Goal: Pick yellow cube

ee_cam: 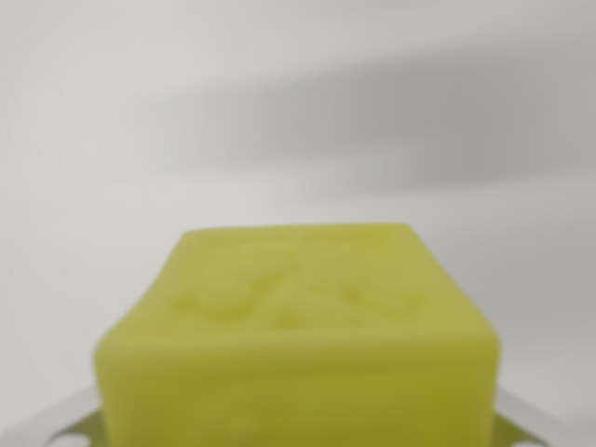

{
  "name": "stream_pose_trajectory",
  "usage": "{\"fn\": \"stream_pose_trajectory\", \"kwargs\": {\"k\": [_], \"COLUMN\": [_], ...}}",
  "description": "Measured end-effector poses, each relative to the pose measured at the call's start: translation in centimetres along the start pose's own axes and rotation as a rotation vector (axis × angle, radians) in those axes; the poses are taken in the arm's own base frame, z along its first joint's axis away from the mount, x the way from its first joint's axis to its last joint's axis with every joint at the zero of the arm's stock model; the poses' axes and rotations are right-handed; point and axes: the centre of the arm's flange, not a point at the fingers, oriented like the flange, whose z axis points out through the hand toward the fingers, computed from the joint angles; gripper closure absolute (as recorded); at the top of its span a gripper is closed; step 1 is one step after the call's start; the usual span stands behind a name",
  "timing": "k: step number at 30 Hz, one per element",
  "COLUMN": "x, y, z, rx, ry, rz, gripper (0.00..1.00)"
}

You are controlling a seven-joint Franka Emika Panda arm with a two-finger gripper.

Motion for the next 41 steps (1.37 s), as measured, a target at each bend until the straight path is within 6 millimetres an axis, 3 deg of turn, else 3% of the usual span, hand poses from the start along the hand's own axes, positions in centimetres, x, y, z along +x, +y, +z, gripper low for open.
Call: {"fn": "stream_pose_trajectory", "kwargs": {"k": [30,41], "x": [0.0,0.0], "y": [0.0,0.0], "z": [-7.5,-7.9], "rx": [0.0,0.0], "ry": [0.0,0.0], "rz": [0.0,0.0], "gripper": [1.0,1.0]}}
